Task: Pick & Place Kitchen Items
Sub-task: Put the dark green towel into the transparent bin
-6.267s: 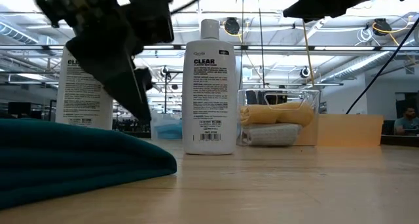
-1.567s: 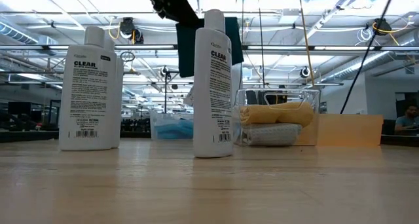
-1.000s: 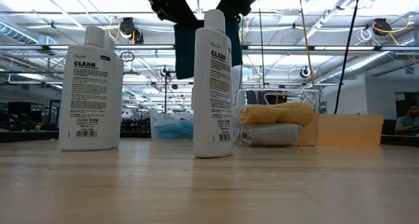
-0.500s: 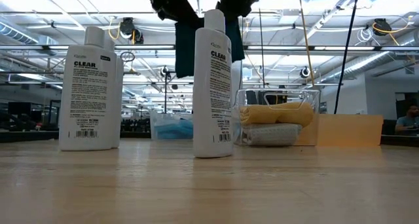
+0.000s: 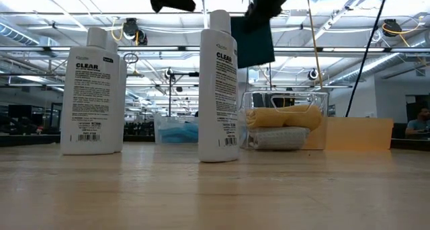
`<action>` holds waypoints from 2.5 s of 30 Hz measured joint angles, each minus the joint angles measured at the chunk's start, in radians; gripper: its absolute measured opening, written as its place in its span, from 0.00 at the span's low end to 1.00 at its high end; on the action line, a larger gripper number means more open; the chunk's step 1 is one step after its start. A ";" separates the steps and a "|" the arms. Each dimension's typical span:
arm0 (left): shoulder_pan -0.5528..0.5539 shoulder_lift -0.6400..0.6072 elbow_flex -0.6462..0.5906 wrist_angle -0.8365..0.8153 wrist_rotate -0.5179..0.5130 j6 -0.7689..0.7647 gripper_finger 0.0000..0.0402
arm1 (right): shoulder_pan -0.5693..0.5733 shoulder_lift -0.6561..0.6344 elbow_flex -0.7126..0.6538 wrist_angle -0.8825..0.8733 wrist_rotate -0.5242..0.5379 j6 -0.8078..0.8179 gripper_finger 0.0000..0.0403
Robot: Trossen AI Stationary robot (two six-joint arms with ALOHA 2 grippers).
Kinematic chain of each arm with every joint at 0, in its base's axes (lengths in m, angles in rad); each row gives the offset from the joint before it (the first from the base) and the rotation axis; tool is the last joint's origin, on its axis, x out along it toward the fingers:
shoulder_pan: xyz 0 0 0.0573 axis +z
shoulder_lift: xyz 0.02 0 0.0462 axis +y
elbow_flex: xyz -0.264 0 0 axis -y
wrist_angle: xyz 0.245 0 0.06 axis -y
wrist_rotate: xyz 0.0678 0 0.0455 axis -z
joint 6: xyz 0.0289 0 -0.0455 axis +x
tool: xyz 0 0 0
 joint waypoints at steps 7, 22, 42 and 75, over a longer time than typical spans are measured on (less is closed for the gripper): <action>0.001 -0.030 -0.076 0.049 0.000 -0.022 0.16 | -0.186 -0.119 -0.183 0.010 -0.070 -0.199 0.00; 0.001 -0.031 -0.120 0.094 0.000 -0.029 0.16 | -0.294 -0.223 -0.537 0.184 -0.517 -0.212 0.00; 0.000 -0.031 -0.120 0.094 0.000 -0.097 0.16 | -0.280 -0.186 -0.595 0.320 -0.360 -0.237 0.00; 0.000 -0.031 -0.120 0.094 0.000 -0.104 0.16 | -0.253 0.017 -0.595 0.571 0.275 -0.287 0.35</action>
